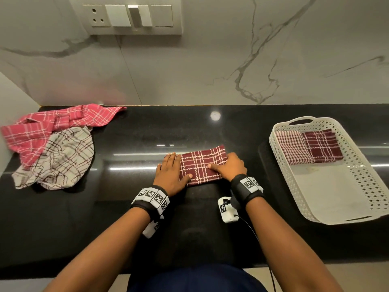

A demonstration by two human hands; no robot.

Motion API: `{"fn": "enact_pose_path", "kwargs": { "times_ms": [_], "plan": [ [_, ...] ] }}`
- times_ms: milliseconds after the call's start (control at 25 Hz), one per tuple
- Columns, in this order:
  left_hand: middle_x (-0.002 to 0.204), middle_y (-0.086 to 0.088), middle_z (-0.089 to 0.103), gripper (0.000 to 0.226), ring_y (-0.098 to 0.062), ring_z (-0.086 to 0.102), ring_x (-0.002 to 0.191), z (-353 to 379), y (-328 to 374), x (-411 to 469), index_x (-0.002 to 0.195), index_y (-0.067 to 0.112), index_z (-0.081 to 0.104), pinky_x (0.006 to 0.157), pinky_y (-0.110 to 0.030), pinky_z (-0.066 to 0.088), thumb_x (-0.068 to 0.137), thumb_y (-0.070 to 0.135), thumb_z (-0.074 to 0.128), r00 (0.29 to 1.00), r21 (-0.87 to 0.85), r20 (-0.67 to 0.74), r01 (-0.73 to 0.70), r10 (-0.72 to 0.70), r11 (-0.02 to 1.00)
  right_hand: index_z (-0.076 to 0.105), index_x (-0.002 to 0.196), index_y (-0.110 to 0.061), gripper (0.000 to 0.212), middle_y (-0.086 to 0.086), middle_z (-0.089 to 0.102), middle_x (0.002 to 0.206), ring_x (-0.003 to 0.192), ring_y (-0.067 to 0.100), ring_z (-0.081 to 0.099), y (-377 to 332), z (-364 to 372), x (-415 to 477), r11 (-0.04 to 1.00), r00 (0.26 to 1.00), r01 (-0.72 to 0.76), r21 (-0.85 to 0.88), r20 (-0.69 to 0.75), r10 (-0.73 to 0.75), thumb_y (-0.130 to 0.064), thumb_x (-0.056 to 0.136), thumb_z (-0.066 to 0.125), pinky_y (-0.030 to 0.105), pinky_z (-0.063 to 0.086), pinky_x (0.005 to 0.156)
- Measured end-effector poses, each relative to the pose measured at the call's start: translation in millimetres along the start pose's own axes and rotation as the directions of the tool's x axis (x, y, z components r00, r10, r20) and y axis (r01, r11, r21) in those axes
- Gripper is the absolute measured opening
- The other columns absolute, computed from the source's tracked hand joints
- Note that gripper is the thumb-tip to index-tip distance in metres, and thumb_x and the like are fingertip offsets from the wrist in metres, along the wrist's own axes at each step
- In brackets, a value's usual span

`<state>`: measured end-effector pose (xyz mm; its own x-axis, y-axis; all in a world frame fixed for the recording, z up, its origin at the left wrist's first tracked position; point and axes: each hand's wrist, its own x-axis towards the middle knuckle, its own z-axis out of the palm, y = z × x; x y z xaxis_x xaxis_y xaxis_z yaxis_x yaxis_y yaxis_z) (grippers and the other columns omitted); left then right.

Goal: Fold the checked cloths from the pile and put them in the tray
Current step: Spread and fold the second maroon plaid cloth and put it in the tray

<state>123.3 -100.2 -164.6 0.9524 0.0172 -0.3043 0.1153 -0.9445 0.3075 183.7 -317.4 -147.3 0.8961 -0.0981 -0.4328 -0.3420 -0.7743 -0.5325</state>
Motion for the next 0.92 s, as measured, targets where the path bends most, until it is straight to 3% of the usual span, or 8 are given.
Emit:
{"fn": "enact_pose_path", "kwargs": {
  "times_ms": [240, 320, 400, 520, 680, 760, 840, 920],
  "plan": [
    [0.152, -0.003, 0.033, 0.068, -0.026, 0.030, 0.140, -11, 0, -4, 0.146, 0.027, 0.036, 0.118, -0.048, 0.020, 0.088, 0.056, 0.057, 0.994, 0.024, -0.060, -0.086, 0.087, 0.996, 0.071, 0.088, -0.008, 0.017, 0.021, 0.075, 0.093, 0.078, 0.027, 0.074, 9, -17, 4, 0.796, 0.980, -0.059, 0.602, 0.186, -0.068, -0.010, 0.077, 0.083, 0.037, 0.062, 0.072],
    [0.147, 0.000, 0.038, 0.053, -0.023, 0.032, 0.136, -11, 4, -6, 0.139, 0.032, 0.046, 0.116, -0.047, 0.025, 0.090, 0.050, 0.059, 0.991, -0.025, -0.096, -0.096, 0.093, 0.995, 0.066, 0.086, -0.008, 0.017, 0.021, 0.075, 0.090, 0.075, 0.028, 0.073, 11, -24, 0, 0.743, 0.991, -0.058, 0.667, 0.131, -0.040, -0.004, 0.078, 0.080, 0.031, 0.060, 0.063],
    [0.130, 0.002, 0.046, 0.033, -0.019, 0.039, 0.125, -14, 5, -7, 0.123, 0.034, 0.062, 0.109, -0.041, 0.036, 0.091, 0.041, 0.063, 0.979, -0.189, -0.204, -0.038, -0.001, 0.981, 0.062, 0.095, -0.007, 0.023, 0.019, 0.075, 0.093, 0.079, 0.027, 0.074, 11, -27, -5, 0.742, 0.998, -0.004, 0.670, 0.049, -0.039, -0.001, 0.079, 0.078, 0.035, 0.061, 0.069],
    [0.097, 0.010, 0.059, 0.010, -0.005, 0.056, 0.093, -21, -4, -8, 0.099, 0.028, 0.072, 0.090, -0.030, 0.050, 0.091, 0.032, 0.067, 0.963, -0.504, -0.210, 0.041, -0.168, 0.863, 0.063, 0.113, -0.015, 0.033, 0.002, 0.075, 0.098, 0.088, 0.011, 0.073, -6, -21, -20, 0.824, 0.983, 0.184, 0.535, -0.098, -0.156, -0.002, 0.083, 0.072, 0.033, 0.060, 0.081],
    [0.081, 0.007, 0.074, 0.021, -0.006, 0.067, 0.072, -20, -16, -10, 0.091, 0.022, 0.073, 0.081, -0.033, 0.056, 0.097, 0.036, 0.058, 0.973, -0.731, -0.017, 0.144, -0.229, 0.667, 0.059, 0.134, -0.019, 0.050, 0.000, 0.072, 0.101, 0.083, 0.005, 0.065, -46, 8, -57, 0.826, 0.844, 0.531, 0.189, -0.207, -0.495, 0.002, 0.088, 0.058, 0.000, 0.045, 0.078],
    [0.082, 0.000, 0.075, 0.029, -0.010, 0.065, 0.068, -20, -20, -9, 0.089, 0.020, 0.072, 0.075, -0.033, 0.055, 0.099, 0.039, 0.052, 0.967, -0.823, 0.019, 0.159, -0.253, 0.545, 0.053, 0.141, -0.017, 0.053, 0.007, 0.072, 0.111, 0.091, 0.013, 0.066, -58, 26, -67, 0.773, 0.773, 0.631, 0.056, -0.123, -0.622, 0.001, 0.091, 0.057, 0.009, 0.047, 0.086],
    [0.083, -0.006, 0.075, 0.044, -0.013, 0.066, 0.069, -20, -22, -9, 0.087, 0.015, 0.074, 0.070, -0.031, 0.056, 0.098, 0.050, 0.049, 0.964, -0.887, 0.062, 0.171, -0.258, 0.428, 0.044, 0.148, -0.012, 0.056, 0.012, 0.060, 0.137, 0.123, 0.021, 0.058, -60, 43, -73, 0.715, 0.718, 0.696, -0.066, 0.063, -0.693, -0.005, 0.094, 0.059, 0.026, 0.042, 0.109],
    [0.080, -0.006, 0.075, 0.051, -0.015, 0.069, 0.071, -20, -24, -8, 0.087, 0.010, 0.074, 0.068, -0.027, 0.058, 0.092, 0.057, 0.055, 0.961, -0.896, 0.085, 0.189, -0.263, 0.402, 0.041, 0.148, -0.007, 0.056, 0.013, 0.051, 0.147, 0.136, 0.022, 0.048, -56, 56, -75, 0.679, 0.679, 0.731, -0.071, 0.182, -0.712, -0.006, 0.095, 0.059, 0.032, 0.034, 0.116]
  ]
}}
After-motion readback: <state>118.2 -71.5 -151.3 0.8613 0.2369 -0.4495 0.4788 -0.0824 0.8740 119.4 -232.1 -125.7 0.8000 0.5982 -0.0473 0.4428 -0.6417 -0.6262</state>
